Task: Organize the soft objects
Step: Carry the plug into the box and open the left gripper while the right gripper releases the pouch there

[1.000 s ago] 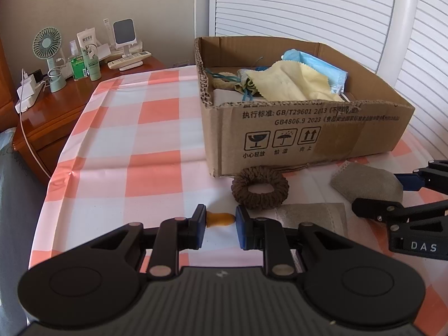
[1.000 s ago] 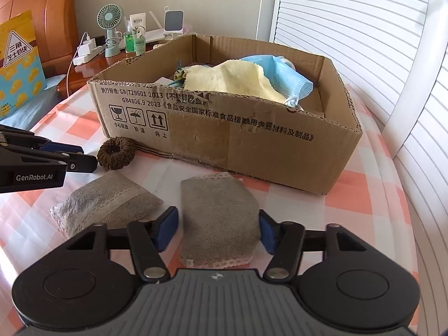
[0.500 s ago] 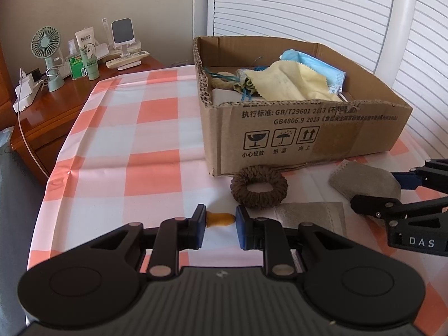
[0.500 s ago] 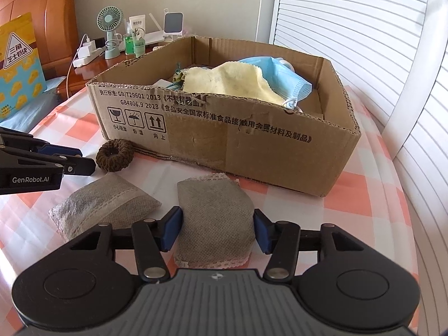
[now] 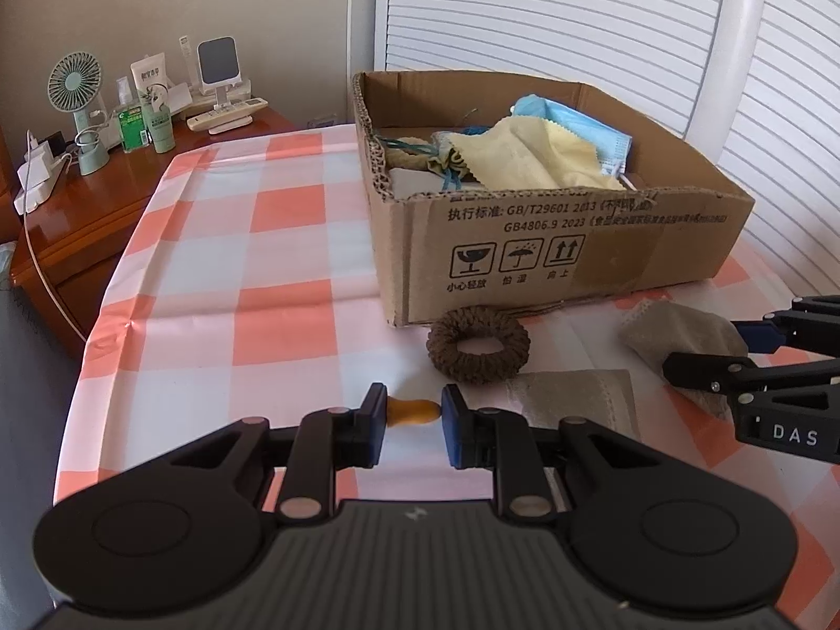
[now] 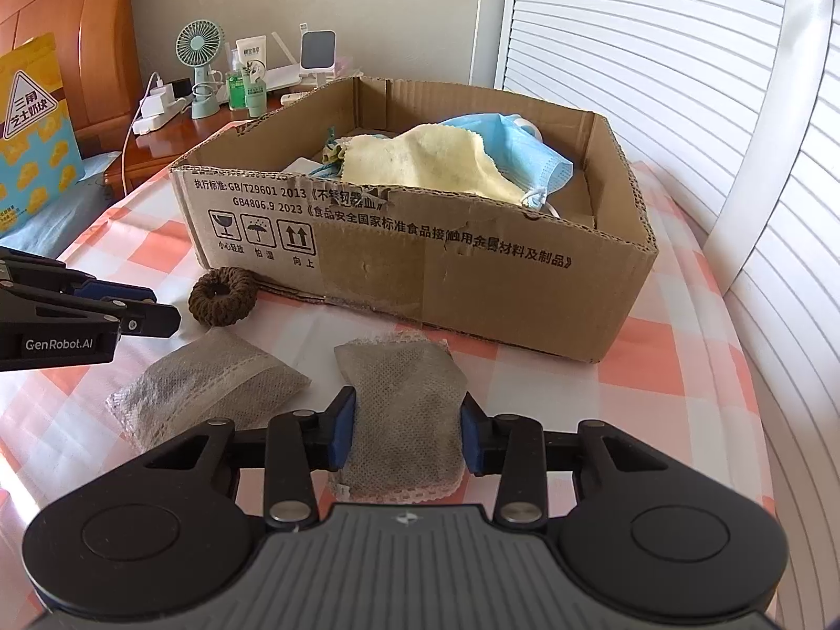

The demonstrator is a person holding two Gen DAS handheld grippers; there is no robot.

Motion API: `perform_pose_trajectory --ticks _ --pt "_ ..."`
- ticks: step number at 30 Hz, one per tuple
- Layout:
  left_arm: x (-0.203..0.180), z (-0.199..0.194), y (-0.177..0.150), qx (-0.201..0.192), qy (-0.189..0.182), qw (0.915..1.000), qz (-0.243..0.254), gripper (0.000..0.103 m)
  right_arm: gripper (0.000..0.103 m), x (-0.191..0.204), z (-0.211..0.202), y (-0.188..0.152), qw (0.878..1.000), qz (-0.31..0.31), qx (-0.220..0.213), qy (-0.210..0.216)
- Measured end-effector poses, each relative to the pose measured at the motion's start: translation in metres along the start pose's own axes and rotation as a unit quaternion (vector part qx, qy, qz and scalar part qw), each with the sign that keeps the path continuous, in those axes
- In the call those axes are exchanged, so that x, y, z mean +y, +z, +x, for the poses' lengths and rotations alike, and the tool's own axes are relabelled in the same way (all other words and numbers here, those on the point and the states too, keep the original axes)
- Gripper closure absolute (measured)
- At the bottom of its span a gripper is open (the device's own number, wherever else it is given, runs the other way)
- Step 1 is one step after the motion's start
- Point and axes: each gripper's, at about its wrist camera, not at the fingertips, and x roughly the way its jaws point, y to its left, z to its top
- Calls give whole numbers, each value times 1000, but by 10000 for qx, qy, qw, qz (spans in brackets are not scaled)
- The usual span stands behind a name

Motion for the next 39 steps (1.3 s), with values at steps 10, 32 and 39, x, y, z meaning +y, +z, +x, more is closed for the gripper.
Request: perform_pose_trajectory --ticks 10,32,39 --pt "-3 -15 2 130 -161 9993 321 82 59 -5 -11 0 9999 112 -25 36" --pt "-26 -76 32 -117 -798 9905 1114 82 59 -18 -84 13 9978 -141 -430 482" --pt "-35 -81 73 -529 -756 9856 1419 82 59 -28 -102 18 9957 157 -759 498"
